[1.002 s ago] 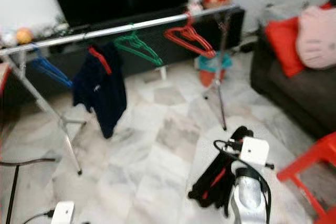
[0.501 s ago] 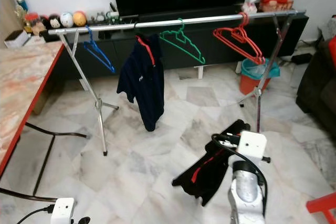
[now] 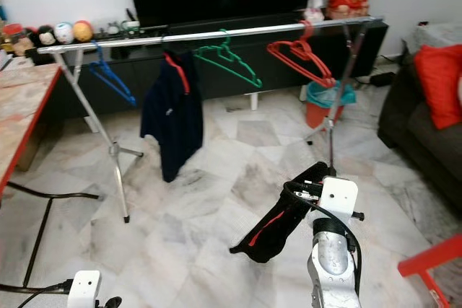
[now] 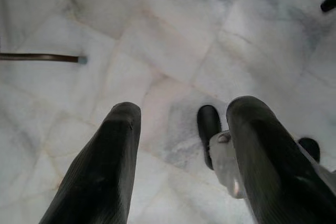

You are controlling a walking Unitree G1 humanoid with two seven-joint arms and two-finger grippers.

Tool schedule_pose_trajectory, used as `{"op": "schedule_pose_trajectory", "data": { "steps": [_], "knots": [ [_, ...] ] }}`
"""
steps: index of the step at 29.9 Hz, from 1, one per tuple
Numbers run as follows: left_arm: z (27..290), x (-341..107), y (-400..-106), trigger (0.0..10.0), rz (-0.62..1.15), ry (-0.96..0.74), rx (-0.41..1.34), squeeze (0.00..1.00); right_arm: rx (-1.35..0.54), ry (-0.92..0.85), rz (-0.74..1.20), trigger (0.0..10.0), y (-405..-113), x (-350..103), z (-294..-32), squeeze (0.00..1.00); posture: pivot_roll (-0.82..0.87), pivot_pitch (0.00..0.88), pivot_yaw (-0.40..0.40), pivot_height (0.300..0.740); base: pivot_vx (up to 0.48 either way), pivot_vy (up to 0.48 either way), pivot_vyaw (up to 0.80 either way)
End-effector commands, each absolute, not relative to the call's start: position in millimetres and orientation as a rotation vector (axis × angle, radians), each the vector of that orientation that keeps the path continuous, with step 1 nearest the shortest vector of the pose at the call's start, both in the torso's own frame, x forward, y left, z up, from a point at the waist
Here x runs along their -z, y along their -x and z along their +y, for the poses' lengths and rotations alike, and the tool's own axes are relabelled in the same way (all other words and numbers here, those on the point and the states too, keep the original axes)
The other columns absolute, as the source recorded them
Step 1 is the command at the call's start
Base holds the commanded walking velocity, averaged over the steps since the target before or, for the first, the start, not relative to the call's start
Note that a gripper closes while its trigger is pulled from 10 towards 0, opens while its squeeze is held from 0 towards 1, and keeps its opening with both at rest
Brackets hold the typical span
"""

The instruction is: Hang hanger

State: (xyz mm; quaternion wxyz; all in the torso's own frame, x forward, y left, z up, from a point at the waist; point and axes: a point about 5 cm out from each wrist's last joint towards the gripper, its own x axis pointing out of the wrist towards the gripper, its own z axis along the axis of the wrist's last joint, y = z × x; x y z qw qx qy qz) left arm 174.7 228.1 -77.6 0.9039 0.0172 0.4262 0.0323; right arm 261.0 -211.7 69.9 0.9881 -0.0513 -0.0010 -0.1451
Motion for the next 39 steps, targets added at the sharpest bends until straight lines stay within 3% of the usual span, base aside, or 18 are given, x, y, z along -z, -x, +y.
{"op": "schedule_pose_trajectory", "data": {
  "steps": [1, 10, 39],
  "knots": [
    [232.8, 78.3, -171.5, 10.0, 0.901, -0.059, -0.069, 0.0, 0.265, 0.1, -0.044, 10.0, -268.3, -80.0, -203.0, 0.0, -0.02, 0.0, 0.061, 0.74, 0.0, -0.322, 0.0],
    [233.2, 77.9, -172.3, 10.0, 0.901, -0.063, -0.064, 0.0, 0.253, 0.108, -0.051, 10.0, -269.2, -82.1, -201.1, 0.0, -0.02, 0.0, 0.062, 0.74, 0.0, -0.321, 0.66],
    [230.9, 77.0, -174.9, 10.0, 0.888, -0.05, -0.06, 0.0, 0.258, 0.094, -0.056, 10.0, -272.6, -84.2, -203.6, 0.0, -0.02, 0.0, 0.057, 0.74, 0.0, -0.31, 0.0]
  ]
}}
